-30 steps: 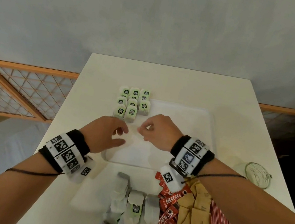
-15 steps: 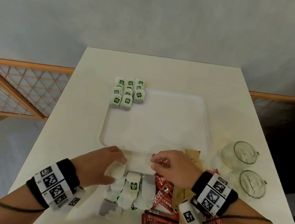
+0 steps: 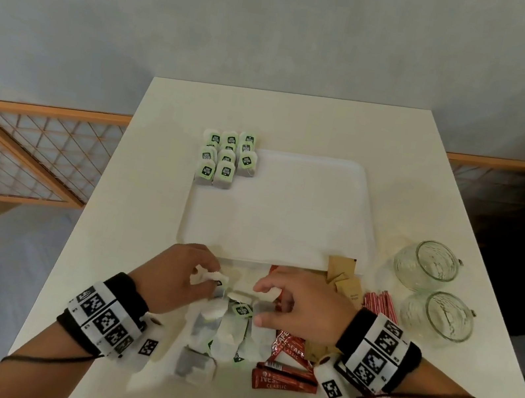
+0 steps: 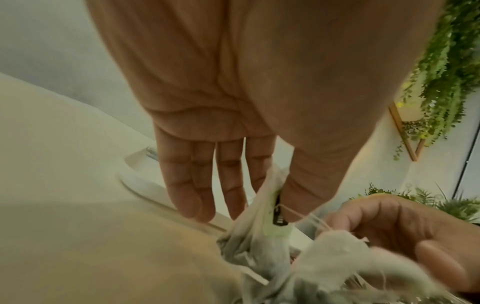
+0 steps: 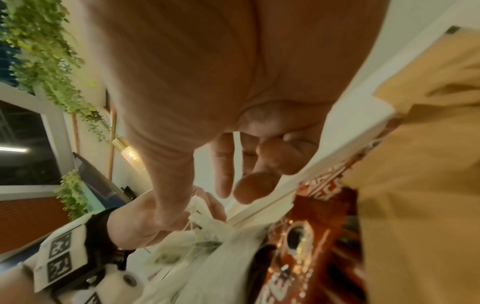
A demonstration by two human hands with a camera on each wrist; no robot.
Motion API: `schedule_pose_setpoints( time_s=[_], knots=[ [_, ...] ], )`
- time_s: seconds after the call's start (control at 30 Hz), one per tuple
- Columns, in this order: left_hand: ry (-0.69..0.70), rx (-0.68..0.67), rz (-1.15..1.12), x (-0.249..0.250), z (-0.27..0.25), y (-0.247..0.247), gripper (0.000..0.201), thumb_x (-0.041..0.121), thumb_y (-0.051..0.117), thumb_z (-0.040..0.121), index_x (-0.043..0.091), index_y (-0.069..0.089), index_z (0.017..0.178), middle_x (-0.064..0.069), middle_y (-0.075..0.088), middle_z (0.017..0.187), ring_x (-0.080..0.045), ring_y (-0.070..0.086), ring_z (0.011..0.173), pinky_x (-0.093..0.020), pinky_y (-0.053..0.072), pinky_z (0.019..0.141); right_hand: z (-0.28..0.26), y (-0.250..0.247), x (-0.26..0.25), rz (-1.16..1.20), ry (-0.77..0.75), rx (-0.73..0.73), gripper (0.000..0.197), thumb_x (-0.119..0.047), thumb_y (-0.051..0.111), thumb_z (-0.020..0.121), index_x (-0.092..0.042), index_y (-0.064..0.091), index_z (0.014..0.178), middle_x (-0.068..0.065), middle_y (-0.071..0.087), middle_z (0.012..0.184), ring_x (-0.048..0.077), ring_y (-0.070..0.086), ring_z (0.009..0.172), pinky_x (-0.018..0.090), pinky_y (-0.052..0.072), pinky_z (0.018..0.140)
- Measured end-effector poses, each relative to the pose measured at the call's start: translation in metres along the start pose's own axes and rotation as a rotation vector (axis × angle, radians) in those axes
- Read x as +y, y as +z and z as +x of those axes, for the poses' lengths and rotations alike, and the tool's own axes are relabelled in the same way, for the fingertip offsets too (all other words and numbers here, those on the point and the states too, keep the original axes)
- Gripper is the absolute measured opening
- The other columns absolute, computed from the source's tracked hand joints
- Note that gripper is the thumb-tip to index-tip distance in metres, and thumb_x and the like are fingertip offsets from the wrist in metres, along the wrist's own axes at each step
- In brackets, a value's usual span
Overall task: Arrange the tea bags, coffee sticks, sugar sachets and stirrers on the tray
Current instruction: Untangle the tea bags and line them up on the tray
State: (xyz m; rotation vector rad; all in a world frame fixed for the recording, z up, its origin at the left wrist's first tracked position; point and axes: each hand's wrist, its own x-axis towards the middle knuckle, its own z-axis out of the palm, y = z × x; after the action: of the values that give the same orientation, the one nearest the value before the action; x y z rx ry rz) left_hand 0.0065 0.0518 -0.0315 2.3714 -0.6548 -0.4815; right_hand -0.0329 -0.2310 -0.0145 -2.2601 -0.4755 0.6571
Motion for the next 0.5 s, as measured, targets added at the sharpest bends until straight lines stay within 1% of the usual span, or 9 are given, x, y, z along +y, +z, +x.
schedule_pose_setpoints(
  time_s=[0.03,0.07,0.1,0.13,0.17,0.2,0.3,0.4,0.5],
  knots=[
    [-0.002,-0.002,-0.007,0.002,0.000,0.001,0.021,0.049,0.061,0.083,0.031,0.067,0.091,0.016,0.066,0.094,-0.005,0.064,0.085,-0.025,0.054,0.075,0.002,0.002,-0.003,-0.032,-0.004,-0.028,0.060,-0.061,0.077,0.078,-0.036,0.060,0.130,-0.021,0.057,0.118,-0.010,0.058,0.077,0.009,0.040,0.069],
    [-0.006,-0.006,-0.013,0.003,0.001,0.002,0.020,0.048,0.062,0.083,0.030,0.067,0.089,0.015,0.066,0.092,-0.005,0.064,0.084,-0.027,0.055,0.075,0.005,0.004,-0.006,-0.074,-0.010,-0.056,0.066,-0.064,0.077,0.074,-0.037,0.057,0.132,-0.021,0.055,0.122,-0.013,0.055,0.080,0.010,0.039,0.073],
    [-0.010,-0.011,-0.021,0.004,0.001,0.004,0.018,0.048,0.065,0.084,0.030,0.066,0.087,0.015,0.066,0.088,-0.006,0.064,0.083,-0.028,0.055,0.073,0.007,0.006,-0.009,-0.123,-0.015,-0.083,0.073,-0.068,0.077,0.072,-0.039,0.053,0.134,-0.021,0.053,0.125,-0.012,0.053,0.087,0.015,0.041,0.080],
    [-0.016,-0.014,-0.031,0.005,0.001,0.005,0.017,0.047,0.066,0.084,0.030,0.065,0.085,0.014,0.066,0.085,-0.008,0.064,0.081,-0.030,0.055,0.072,0.010,0.009,-0.012,-0.171,-0.019,-0.105,0.078,-0.071,0.076,0.069,-0.040,0.050,0.136,-0.020,0.051,0.128,-0.008,0.051,0.097,0.022,0.044,0.088],
    [-0.025,-0.013,-0.047,0.006,0.000,0.006,0.018,0.048,0.066,0.083,0.030,0.064,0.083,0.013,0.066,0.083,-0.009,0.064,0.078,-0.032,0.056,0.071,0.012,0.011,-0.016,-0.211,-0.017,-0.126,0.084,-0.073,0.075,0.068,-0.039,0.046,0.138,-0.019,0.048,0.130,-0.001,0.052,0.105,0.029,0.046,0.093],
    [-0.039,-0.010,-0.067,0.006,0.000,0.006,0.018,0.048,0.064,0.082,0.031,0.063,0.081,0.012,0.065,0.081,-0.010,0.064,0.076,-0.035,0.056,0.070,0.014,0.014,-0.019,-0.245,-0.016,-0.144,0.088,-0.074,0.075,0.067,-0.037,0.043,0.141,-0.017,0.047,0.132,0.006,0.053,0.108,0.032,0.048,0.094],
    [-0.072,0.004,-0.100,0.007,0.000,0.005,0.016,0.046,0.061,0.080,0.030,0.060,0.078,0.009,0.065,0.076,-0.014,0.063,0.070,-0.042,0.055,0.068,0.019,0.021,-0.025,-0.337,-0.040,-0.165,0.093,-0.070,0.078,0.068,-0.031,0.038,0.142,-0.011,0.044,0.129,0.012,0.053,0.096,0.035,0.051,0.085],
    [-0.106,0.017,-0.146,0.007,-0.003,0.004,0.010,0.032,0.068,0.084,0.026,0.062,0.078,0.006,0.068,0.076,-0.016,0.065,0.070,-0.044,0.056,0.070,0.022,0.025,-0.024,-0.353,-0.055,-0.159,0.091,-0.065,0.080,0.069,-0.029,0.034,0.139,-0.008,0.043,0.129,0.013,0.054,0.086,0.034,0.050,0.078],
    [-0.122,0.040,-0.198,0.006,-0.008,0.001,0.007,0.025,0.067,0.085,0.027,0.064,0.079,0.004,0.070,0.078,-0.018,0.066,0.071,-0.045,0.057,0.071,0.023,0.021,-0.022,-0.369,-0.066,-0.162,0.074,-0.061,0.072,0.081,-0.027,0.039,0.137,-0.008,0.046,0.127,0.015,0.058,0.092,0.035,0.051,0.082]
  ],
)
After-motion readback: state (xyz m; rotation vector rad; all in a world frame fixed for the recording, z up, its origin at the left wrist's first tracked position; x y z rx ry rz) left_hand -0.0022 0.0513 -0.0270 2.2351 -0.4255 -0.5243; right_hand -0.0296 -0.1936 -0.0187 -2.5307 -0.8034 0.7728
